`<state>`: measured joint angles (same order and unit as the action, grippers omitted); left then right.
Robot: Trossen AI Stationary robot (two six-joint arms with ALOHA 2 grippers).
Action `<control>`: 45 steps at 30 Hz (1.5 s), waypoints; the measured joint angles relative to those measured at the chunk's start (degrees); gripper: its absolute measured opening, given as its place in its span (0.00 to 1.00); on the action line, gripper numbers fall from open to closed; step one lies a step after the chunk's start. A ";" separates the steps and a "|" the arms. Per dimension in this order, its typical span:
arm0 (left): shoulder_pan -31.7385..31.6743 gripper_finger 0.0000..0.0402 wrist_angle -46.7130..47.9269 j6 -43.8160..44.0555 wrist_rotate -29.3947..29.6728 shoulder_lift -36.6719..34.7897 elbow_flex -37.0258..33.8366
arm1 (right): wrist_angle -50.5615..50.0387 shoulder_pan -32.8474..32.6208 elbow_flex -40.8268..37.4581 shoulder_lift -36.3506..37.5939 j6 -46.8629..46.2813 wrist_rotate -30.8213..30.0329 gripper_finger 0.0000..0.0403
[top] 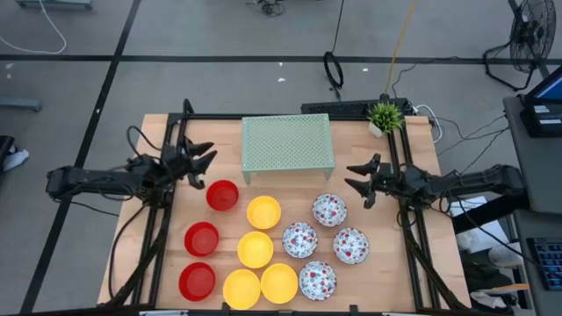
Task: Pick & Place Mini bowls
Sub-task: Put the white patterned bowl on the shelf
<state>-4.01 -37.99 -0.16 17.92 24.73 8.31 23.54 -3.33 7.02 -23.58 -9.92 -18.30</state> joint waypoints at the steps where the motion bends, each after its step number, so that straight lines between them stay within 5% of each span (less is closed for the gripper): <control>1: 0.08 0.39 1.35 0.00 -0.04 0.00 0.79 | 0.06 0.00 0.98 -0.70 0.43 -0.39 0.50; 8: 1.49 0.39 10.22 0.64 0.10 0.63 4.38 | -5.51 0.00 5.37 -5.44 1.31 -2.71 0.50; 20: 2.55 0.39 10.86 0.65 1.83 3.41 4.77 | -20.38 0.01 15.35 -11.17 -1.59 -2.85 0.50; 29: 2.55 0.39 10.73 1.61 2.11 3.39 4.77 | -44.22 0.00 27.52 -14.99 -10.86 -2.44 0.50; 39: 2.55 0.39 9.56 1.91 2.11 3.39 4.77 | -52.93 0.00 29.88 -20.38 -30.20 12.68 0.50; 45: 2.55 0.39 9.44 1.97 2.11 3.39 4.77 | -56.61 0.00 29.88 -24.56 -37.12 14.09 0.50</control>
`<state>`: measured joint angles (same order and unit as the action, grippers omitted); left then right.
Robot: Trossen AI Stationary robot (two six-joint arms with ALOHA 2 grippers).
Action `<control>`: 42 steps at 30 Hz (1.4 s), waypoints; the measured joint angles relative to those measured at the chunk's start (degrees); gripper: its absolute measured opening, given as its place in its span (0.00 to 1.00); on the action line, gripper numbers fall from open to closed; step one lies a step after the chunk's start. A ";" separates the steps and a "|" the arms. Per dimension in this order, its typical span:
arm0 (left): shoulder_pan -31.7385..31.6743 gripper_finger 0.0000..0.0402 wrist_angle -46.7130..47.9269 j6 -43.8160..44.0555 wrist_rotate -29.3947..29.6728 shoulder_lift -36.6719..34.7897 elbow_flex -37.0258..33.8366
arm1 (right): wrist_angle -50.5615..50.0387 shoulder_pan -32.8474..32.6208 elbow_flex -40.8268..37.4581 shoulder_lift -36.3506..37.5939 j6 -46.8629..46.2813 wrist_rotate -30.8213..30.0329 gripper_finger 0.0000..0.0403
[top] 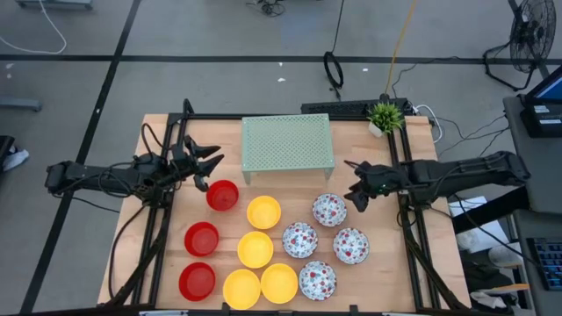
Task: Pick & Place Mini bowls
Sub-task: Put the white patterned bowl on the shelf
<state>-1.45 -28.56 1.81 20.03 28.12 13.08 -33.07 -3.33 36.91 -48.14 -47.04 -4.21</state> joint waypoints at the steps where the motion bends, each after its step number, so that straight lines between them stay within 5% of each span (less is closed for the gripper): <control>1: 0.00 0.39 0.00 0.01 -0.02 0.00 0.00 | -0.64 0.00 0.00 -0.79 -0.65 0.01 0.50; 14: 0.00 0.39 0.05 0.27 -0.50 0.00 0.00 | 1.52 0.00 0.00 -10.66 -6.41 4.30 0.60; 29: 0.09 0.39 0.11 1.51 -0.72 0.00 -0.02 | 5.89 0.02 0.00 -20.42 -2.87 4.26 0.58; 37: 0.09 0.39 0.09 1.51 -1.03 0.00 -0.02 | 10.02 0.02 0.00 -25.32 -0.24 4.33 0.51; 42: 0.10 0.39 0.05 1.51 -2.13 0.00 -0.02 | 10.13 0.02 0.00 -25.94 -0.24 4.33 0.32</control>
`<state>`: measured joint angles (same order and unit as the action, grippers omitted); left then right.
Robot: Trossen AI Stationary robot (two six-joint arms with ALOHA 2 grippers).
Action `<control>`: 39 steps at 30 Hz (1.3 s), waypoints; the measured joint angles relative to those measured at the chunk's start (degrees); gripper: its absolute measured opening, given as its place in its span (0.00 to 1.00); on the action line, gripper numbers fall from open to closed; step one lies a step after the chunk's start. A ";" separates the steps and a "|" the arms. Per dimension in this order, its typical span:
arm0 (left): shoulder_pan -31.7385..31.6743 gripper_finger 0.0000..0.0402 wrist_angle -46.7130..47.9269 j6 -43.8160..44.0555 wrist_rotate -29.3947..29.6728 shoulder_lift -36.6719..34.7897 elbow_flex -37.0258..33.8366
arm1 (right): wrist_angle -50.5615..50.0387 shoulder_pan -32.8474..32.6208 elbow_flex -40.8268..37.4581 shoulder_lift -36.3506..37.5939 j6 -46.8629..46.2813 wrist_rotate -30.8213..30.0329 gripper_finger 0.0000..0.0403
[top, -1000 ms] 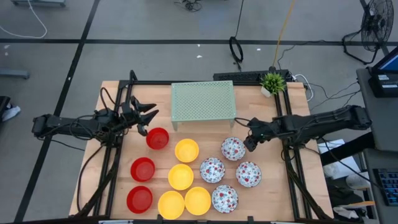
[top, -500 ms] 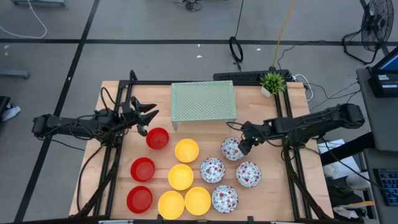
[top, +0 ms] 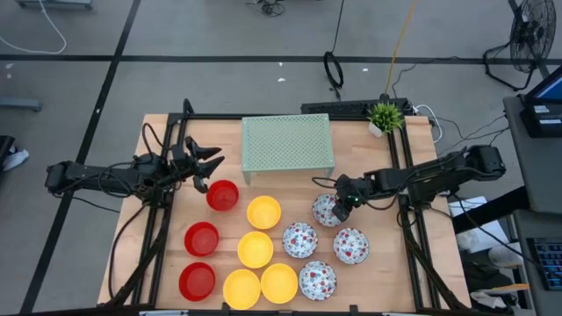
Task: Pick & Place Mini bowls
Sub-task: Put the white patterned bowl on the shelf
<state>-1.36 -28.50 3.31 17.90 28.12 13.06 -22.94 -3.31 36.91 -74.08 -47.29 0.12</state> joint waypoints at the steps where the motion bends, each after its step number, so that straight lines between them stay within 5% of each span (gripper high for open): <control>1: -0.01 0.39 -0.01 0.00 -0.01 0.00 0.00 | 0.15 0.00 0.00 0.00 0.00 -0.02 0.26; 6: -0.01 0.39 0.01 -0.02 -0.01 0.00 0.00 | 0.48 0.04 0.04 0.11 0.28 0.09 0.03; 16: 0.00 0.39 0.01 -0.02 0.02 -0.02 0.00 | 0.02 0.00 -0.11 2.31 -1.43 1.59 0.01; 28: 0.00 0.39 -0.01 -0.07 0.16 -0.02 0.00 | 9.74 0.41 -0.13 18.97 -6.04 0.80 0.00; 33: -0.01 0.39 -0.07 -0.04 0.17 -0.02 -0.02 | 12.49 5.27 2.86 21.19 -2.71 1.87 0.00; 39: -0.01 0.39 -0.07 0.24 0.17 -0.02 -0.02 | 2.55 13.30 12.11 18.76 6.95 3.15 0.00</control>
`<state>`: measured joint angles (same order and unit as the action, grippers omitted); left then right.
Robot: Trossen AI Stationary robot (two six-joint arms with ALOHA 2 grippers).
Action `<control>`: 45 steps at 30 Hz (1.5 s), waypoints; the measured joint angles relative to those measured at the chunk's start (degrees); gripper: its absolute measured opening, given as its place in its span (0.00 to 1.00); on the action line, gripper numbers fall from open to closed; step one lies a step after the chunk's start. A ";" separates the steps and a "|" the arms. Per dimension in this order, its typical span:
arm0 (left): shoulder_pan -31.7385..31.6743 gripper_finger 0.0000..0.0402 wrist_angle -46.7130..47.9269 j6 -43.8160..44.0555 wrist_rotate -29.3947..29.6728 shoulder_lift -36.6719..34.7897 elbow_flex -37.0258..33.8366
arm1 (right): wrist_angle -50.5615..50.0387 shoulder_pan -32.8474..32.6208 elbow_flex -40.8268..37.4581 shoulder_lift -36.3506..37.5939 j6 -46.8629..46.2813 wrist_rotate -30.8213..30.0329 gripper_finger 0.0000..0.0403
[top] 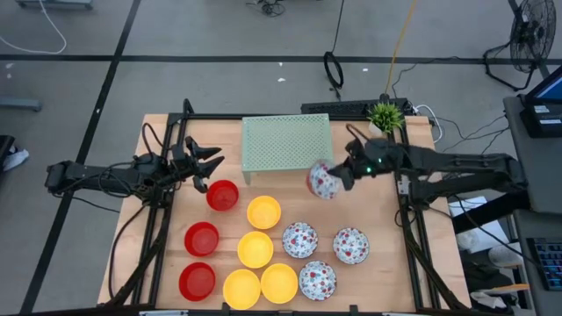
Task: Pick & Place Mini bowls
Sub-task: Put the white patterned bowl on the shelf
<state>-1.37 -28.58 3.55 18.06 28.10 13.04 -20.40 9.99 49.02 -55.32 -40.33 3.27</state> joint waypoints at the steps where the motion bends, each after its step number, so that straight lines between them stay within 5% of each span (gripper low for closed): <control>1: 0.00 0.39 0.00 0.06 0.00 0.00 0.00 | -2.93 1.33 1.56 -0.55 0.86 -0.12 0.00; 21: 0.00 0.39 0.17 1.79 -0.02 0.00 0.00 | -13.96 23.25 13.62 -17.97 4.93 8.63 0.00; 35: 0.01 0.39 2.90 1.94 -0.02 0.02 0.00 | -27.87 26.80 27.96 -28.47 11.69 5.55 0.00; 45: 0.02 0.39 4.57 1.90 0.00 0.02 0.00 | -30.48 27.56 30.33 -30.94 12.02 5.92 0.00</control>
<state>-1.34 -24.01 5.45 18.06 28.12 13.04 -50.88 37.56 79.35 -86.26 -28.32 9.18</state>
